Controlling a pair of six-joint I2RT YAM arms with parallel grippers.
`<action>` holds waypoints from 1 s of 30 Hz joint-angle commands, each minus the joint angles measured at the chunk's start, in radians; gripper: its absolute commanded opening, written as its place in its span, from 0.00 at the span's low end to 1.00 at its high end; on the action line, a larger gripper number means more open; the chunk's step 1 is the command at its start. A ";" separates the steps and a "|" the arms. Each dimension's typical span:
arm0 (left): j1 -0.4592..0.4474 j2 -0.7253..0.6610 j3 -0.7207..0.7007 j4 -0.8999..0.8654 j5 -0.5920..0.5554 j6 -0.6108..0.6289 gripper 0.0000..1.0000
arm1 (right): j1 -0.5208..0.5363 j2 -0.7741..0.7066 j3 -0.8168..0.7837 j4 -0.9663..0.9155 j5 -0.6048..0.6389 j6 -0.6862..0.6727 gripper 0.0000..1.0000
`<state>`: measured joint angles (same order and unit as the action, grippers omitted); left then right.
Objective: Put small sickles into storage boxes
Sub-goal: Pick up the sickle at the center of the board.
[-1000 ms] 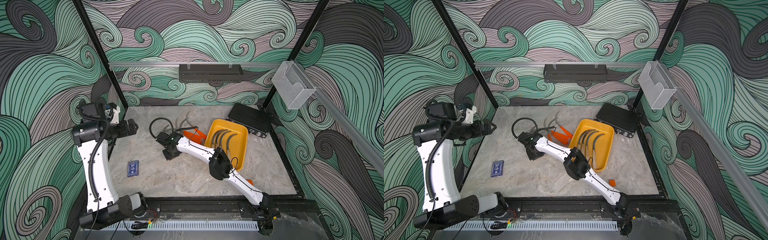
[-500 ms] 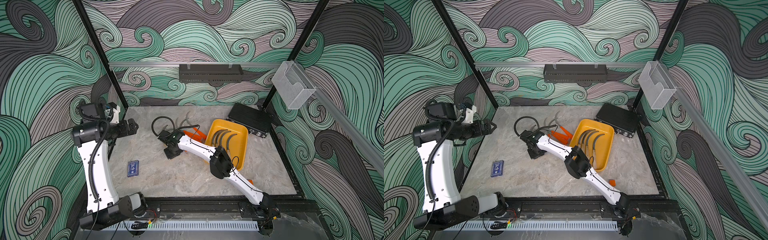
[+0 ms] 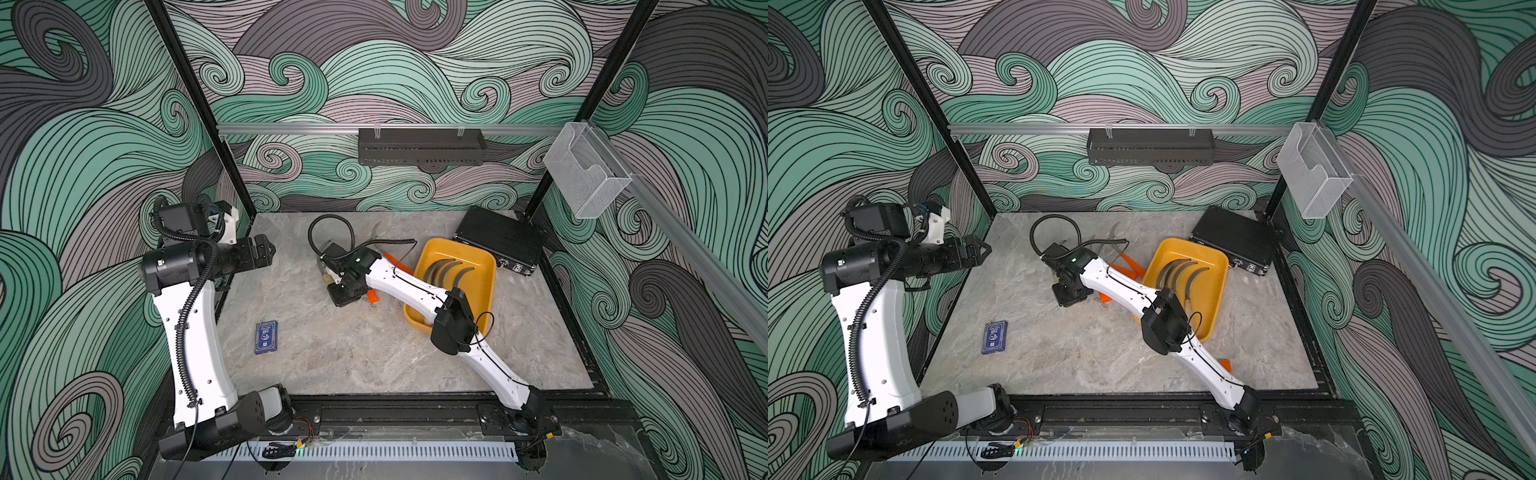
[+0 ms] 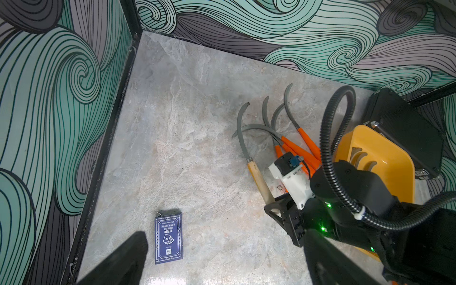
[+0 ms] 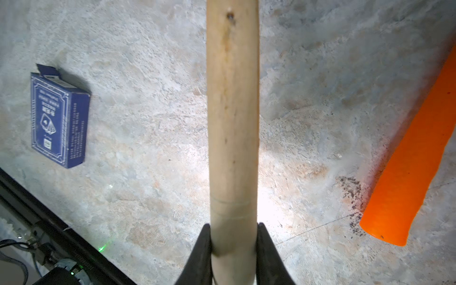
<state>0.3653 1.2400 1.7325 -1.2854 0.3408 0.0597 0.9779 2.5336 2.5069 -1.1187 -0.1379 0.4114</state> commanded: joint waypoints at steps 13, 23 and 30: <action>0.006 0.012 0.084 -0.061 0.026 0.072 0.99 | -0.041 -0.174 -0.053 0.010 -0.184 -0.001 0.00; 0.007 0.029 0.128 -0.102 0.050 0.097 0.99 | -0.073 -0.350 -0.211 0.031 -0.240 0.004 0.00; 0.007 0.043 0.144 -0.126 0.085 0.112 0.99 | -0.127 -0.525 -0.439 0.138 -0.278 0.054 0.00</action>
<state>0.3653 1.2793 1.8492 -1.3659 0.3901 0.1505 0.8764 2.0865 2.1250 -1.0386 -0.3851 0.4427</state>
